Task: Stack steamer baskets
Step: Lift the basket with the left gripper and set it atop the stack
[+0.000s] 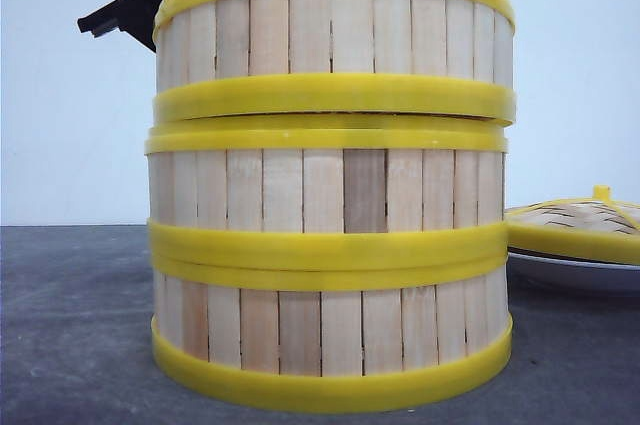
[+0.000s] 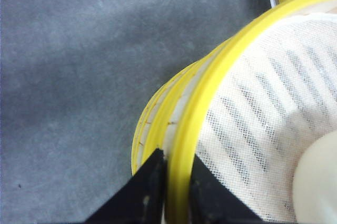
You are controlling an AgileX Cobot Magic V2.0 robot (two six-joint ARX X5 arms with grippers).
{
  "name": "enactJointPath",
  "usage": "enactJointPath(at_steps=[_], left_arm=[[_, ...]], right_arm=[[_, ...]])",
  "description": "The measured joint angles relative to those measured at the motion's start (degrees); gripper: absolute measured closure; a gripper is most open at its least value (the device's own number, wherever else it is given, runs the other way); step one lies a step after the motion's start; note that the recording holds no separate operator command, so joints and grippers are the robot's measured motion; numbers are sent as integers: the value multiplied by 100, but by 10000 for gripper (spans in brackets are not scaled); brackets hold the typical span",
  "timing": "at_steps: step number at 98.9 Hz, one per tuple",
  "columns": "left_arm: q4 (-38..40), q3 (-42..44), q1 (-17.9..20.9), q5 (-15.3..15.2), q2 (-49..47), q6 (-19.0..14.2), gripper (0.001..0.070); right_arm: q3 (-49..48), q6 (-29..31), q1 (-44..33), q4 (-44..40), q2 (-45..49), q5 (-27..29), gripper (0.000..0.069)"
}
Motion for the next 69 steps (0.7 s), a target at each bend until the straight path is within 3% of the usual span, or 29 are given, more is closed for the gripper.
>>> enactJointPath(at_steps=[44,50,61,69], left_arm=[[-162,39,0,-175,2,-9,671],[-214,39,0,-177,2,-24,619],[-229,39,0,-177,4,-24,455],[-229,39,0,-177,4,-26,408]], right_arm=[[2,0,0,-72,0,0,413],[2,0,0,-70,0,0,413],[2,0,0,-72,0,0,386],[2,7,0,-77,0,7,335]])
